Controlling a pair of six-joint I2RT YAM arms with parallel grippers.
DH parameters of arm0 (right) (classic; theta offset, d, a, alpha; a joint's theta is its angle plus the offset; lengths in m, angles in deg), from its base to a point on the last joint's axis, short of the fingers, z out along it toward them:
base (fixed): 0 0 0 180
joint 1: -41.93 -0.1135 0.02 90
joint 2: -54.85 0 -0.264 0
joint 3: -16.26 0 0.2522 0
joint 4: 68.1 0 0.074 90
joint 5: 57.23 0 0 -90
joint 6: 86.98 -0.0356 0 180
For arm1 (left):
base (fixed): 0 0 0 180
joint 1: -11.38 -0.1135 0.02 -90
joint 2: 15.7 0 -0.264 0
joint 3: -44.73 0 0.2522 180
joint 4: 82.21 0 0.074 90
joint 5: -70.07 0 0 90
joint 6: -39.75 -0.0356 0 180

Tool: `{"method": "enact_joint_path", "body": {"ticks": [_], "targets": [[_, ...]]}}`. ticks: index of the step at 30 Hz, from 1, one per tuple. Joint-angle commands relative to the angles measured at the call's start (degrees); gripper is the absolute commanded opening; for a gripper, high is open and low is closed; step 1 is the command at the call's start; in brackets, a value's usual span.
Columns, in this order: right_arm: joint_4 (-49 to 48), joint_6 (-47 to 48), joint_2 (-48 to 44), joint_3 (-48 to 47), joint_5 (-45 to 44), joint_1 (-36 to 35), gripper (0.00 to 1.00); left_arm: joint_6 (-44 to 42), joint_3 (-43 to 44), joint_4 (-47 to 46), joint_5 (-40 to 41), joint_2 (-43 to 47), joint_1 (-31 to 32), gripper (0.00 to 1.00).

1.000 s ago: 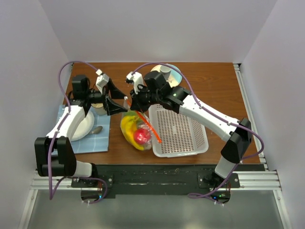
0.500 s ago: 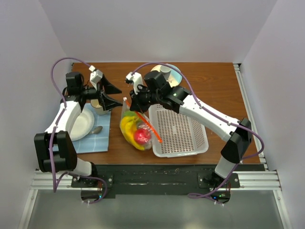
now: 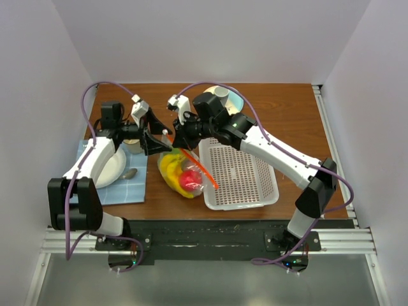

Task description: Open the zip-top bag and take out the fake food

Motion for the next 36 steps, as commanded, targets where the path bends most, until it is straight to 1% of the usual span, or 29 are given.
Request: {"method": "enact_joint_path", "body": {"ticks": [1,2,3,5,6,8,9,10,11,12,13,14,15,17,18,23,24,25,26,27,29,31,34,36], "targets": [[-3.1,-0.7,0.0,-3.8,2.7,0.1,0.00,-2.2,0.5,2.6,-13.1,3.0,2.7,0.94],[-3.1,-0.7,0.2,-3.8,2.6,0.1,0.00,-2.0,0.7,2.7,-13.1,3.1,3.0,0.91],[-2.9,-0.8,0.2,-3.8,2.6,0.1,0.00,-1.9,0.8,2.5,-13.1,3.1,3.0,0.84],[-2.4,-0.5,0.2,-3.8,2.4,0.1,0.00,1.2,1.0,0.2,-13.1,3.5,3.0,0.76],[-2.2,-0.3,0.1,-3.7,2.1,0.1,0.00,3.4,0.9,-4.3,-13.1,3.6,3.0,0.68],[-2.0,0.0,-0.1,-3.0,1.0,0.1,0.00,12.3,-0.6,-10.7,-13.1,3.7,3.0,0.57],[-1.9,0.2,-0.6,-2.7,0.4,0.1,0.00,17.5,-1.6,-21.5,-13.1,3.9,3.0,0.51],[-1.8,0.5,-0.9,-2.4,-0.1,0.2,0.00,26.7,-4.1,-26.9,-13.1,3.9,3.0,0.47],[-1.9,0.5,-1.4,-1.3,-0.8,0.2,0.00,30.5,-5.3,-31.8,-13.1,4.1,3.0,0.43],[-2.2,0.5,-1.9,-0.7,-0.9,0.5,0.00,34.5,-6.4,-41.8,-13.1,4.3,3.0,0.35],[-2.5,0.4,-3.1,0.0,-1.1,0.8,0.00,42.2,-8.7,-46.9,-13.2,4.3,3.0,0.31],[-3.3,0.3,-3.7,1.4,-1.1,1.1,0.00,45.4,-9.6,-51.5,-13.2,4.4,3.0,0.26],[-3.8,-0.2,-4.3,2.1,-1.1,1.3,0.00,47.7,-10.4,-57.6,-13.1,4.6,3.0,0.14],[-5.2,-0.6,-5.3,3.9,-0.9,1.5,0.00,49.3,-10.8,-58.7,-13.2,4.7,3.0,0.02],[-5.5,-0.9,-5.4,4.1,-0.7,1.5,0.00,49.4,-10.6,-58.7,-13.2,4.6,3.0,0.00],[-6.4,-1.3,-5.9,4.9,-0.8,1.5,0.00,50.4,-9.4,-58.7,-13.2,4.7,3.0,0.00],[-6.7,-1.0,-6.1,5.1,-0.7,1.5,0.07,50.5,-9.4,-58.8,-13.2,4.7,3.0,0.00],[-7.1,-0.7,-6.3,4.9,0.1,1.5,0.18,50.8,-9.3,-59.0,-13.2,4.6,3.0,0.00],[-7.5,-0.4,-6.2,4.2,0.5,1.5,0.42,50.9,-9.3,-59.2,-13.2,4.6,3.0,0.00],[-7.9,-0.4,-6.1,3.9,0.8,1.5,0.51,51.0,-9.3,-59.3,-13.2,4.5,3.0,0.00],[-9.0,-0.6,-5.6,2.4,2.3,1.5,0.64,51.3,-9.3,-59.6,-13.2,4.3,3.0,0.00],[-9.5,-1.3,-4.3,1.4,3.1,1.5,0.69,51.4,-9.1,-59.6,-13.1,4.1,3.0,0.00],[-9.9,-1.7,-3.1,0.1,3.1,1.5,0.69,52.8,-9.3,-60.9,-13.1,4.2,3.0,0.00],[-11.0,-1.3,-3.1,-0.1,1.5,1.5,0.68,54.5,-9.8,-64.2,-13.1,4.3,3.0,0.00]]}}
